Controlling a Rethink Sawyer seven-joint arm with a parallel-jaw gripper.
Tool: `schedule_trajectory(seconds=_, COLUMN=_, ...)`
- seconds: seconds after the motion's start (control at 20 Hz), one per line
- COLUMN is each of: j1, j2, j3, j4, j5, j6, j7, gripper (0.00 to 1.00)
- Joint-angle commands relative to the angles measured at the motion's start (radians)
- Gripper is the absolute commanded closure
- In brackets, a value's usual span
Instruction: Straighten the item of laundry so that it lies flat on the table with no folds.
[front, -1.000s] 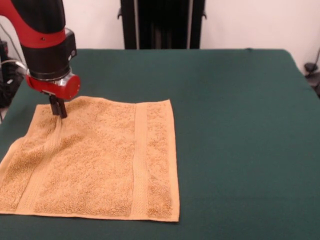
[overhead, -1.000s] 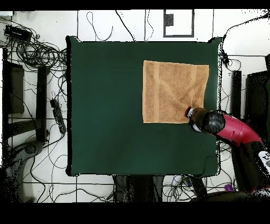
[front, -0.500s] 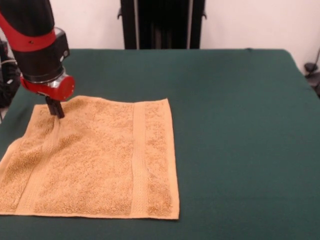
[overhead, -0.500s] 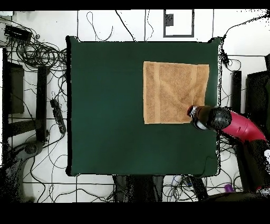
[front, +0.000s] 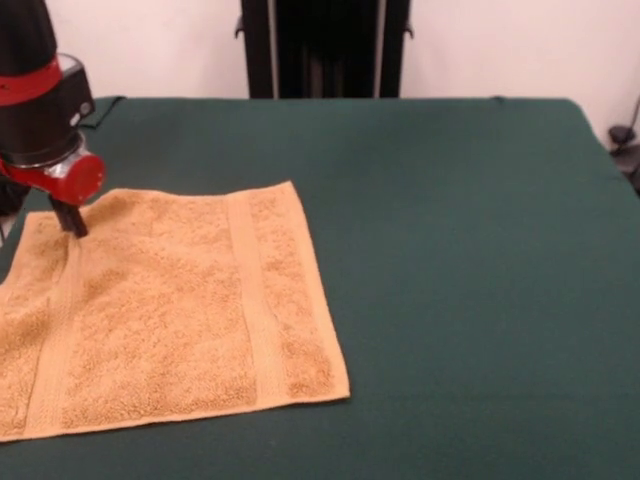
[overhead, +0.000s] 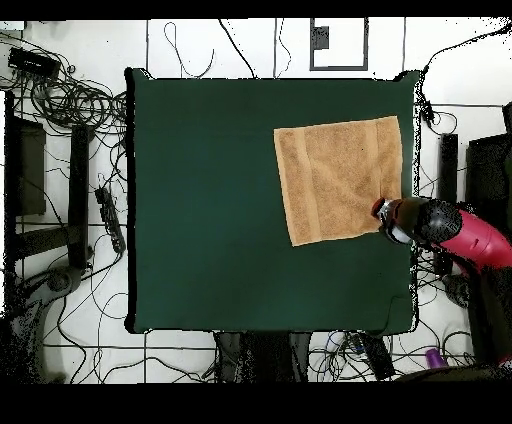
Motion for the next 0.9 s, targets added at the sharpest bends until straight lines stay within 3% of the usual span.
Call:
schedule_trajectory(seconds=0.05, j1=-0.007, j2=0.03, j3=0.083, j4=-0.06, j5=-0.054, j6=0.056, j7=-0.199, gripper=1.0)
schedule_trajectory(seconds=0.35, j1=0.0, j2=0.026, j3=0.081, j4=-0.015, j5=-0.067, j6=0.011, j7=-0.151, gripper=1.0)
schedule_trajectory(seconds=0.4, j1=0.001, j2=0.024, j3=0.082, j4=-0.01, j5=-0.075, j6=-0.003, j7=-0.154, gripper=0.0)
schedule_trajectory(seconds=0.55, j1=0.012, j2=0.012, j3=0.07, j4=0.012, j5=-0.081, j6=-0.064, j7=-0.102, gripper=0.0)
schedule_trajectory(seconds=0.9, j1=0.027, j2=0.0, j3=0.065, j4=0.039, j5=-0.066, j6=-0.061, j7=-0.063, gripper=0.0)
